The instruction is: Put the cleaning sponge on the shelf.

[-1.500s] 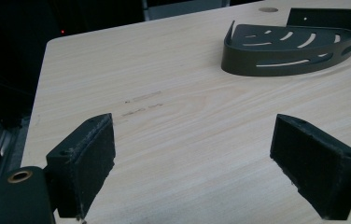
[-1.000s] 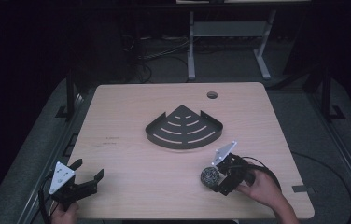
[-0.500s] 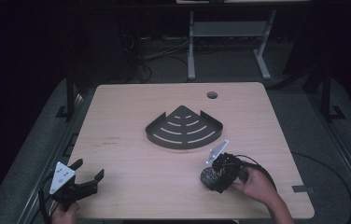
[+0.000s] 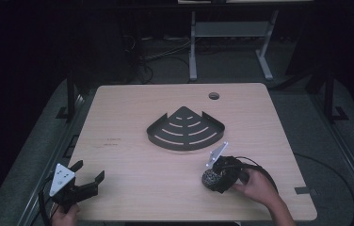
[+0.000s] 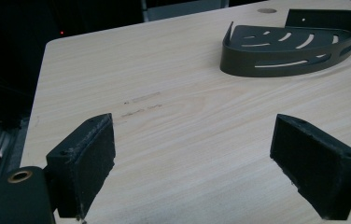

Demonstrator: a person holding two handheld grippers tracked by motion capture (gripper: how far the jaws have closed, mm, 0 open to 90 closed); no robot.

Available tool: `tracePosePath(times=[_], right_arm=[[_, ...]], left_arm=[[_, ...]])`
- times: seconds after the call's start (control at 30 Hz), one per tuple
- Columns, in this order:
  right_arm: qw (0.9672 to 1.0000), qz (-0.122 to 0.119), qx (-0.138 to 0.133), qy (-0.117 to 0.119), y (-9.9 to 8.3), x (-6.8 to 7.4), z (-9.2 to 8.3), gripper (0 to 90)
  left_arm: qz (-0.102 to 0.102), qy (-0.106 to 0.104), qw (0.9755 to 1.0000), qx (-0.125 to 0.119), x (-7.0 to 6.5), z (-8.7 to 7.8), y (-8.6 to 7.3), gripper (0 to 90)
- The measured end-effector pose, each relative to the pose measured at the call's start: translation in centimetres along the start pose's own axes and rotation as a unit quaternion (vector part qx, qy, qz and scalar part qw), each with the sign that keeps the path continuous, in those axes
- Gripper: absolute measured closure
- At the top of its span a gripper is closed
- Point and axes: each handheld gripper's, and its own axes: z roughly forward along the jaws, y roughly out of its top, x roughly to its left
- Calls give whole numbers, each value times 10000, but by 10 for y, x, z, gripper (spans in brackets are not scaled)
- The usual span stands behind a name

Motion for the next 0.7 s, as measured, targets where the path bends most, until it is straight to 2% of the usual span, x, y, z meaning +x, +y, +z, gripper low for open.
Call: tracePosePath(times=[0.2, 0.4, 0.7], right_arm=[[10000, 13, -29, 73, 0, -1, -2, 318], [9999, -120, 11, 56, 6, 1, -10, 319], [9996, -214, -125, 105, 16, 0, -22, 320]], left_arm=[[1, 16, 10000, 14, 0, 0, 0, 132], [26, 1, 10000, 17, -1, 1, 0, 133], [92, -3, 10000, 15, -4, 0, 1, 133]])
